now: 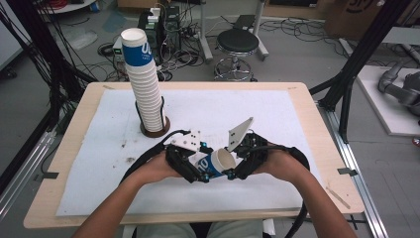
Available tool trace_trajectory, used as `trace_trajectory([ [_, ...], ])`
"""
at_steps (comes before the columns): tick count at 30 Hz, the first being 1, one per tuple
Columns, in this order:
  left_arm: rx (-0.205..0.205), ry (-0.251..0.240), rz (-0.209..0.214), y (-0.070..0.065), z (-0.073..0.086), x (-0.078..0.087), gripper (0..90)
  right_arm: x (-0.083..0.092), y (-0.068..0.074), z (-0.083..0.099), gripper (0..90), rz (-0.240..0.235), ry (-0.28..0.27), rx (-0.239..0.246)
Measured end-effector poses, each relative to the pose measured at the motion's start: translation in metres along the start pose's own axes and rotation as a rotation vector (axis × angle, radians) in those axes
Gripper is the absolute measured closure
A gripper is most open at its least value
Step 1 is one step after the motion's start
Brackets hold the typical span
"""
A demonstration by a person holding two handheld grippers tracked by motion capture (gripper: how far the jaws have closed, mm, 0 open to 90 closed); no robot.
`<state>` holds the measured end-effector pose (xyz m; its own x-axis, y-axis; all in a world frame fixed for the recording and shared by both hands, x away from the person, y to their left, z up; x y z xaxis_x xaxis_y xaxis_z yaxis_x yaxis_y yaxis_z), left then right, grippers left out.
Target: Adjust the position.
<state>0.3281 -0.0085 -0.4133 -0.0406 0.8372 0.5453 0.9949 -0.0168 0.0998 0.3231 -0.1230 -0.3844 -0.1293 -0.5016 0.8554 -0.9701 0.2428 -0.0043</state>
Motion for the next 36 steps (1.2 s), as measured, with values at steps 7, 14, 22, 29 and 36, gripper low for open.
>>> trace_trajectory([
  [7, -0.009, 0.035, 0.040, -0.002, 0.002, -0.005, 29.1, -0.002, 0.000, 0.000, 29.8, 0.015, 0.023, 0.018],
  [14, -0.023, 0.070, 0.047, -0.003, 0.005, -0.009, 30.3, -0.006, 0.003, -0.002, 29.9, 0.027, 0.076, 0.041],
  [22, -0.022, 0.009, 0.031, -0.001, 0.003, -0.004, 29.1, -0.004, 0.002, -0.006, 24.6, 0.029, 0.024, 0.020],
  [29, 0.028, -0.128, -0.006, 0.004, 0.004, 0.009, 28.7, 0.010, -0.002, -0.014, 21.5, -0.021, -0.196, -0.086],
  [36, 0.079, -0.267, -0.054, 0.010, 0.009, 0.023, 28.2, 0.038, -0.007, -0.018, 20.8, -0.079, -0.504, -0.185],
])
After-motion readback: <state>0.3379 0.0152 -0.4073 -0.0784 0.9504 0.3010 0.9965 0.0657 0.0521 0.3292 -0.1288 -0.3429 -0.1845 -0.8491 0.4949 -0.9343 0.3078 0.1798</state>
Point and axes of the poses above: each handheld gripper's, and its own axes: x roughly backward along the jaws, z roughly out of its underside, y roughly to its left, the point moved 8 cm from there along -x, roughly forward along the jaws, and after that the axes turned 9 degrees about -x, right-handed, at the moved point
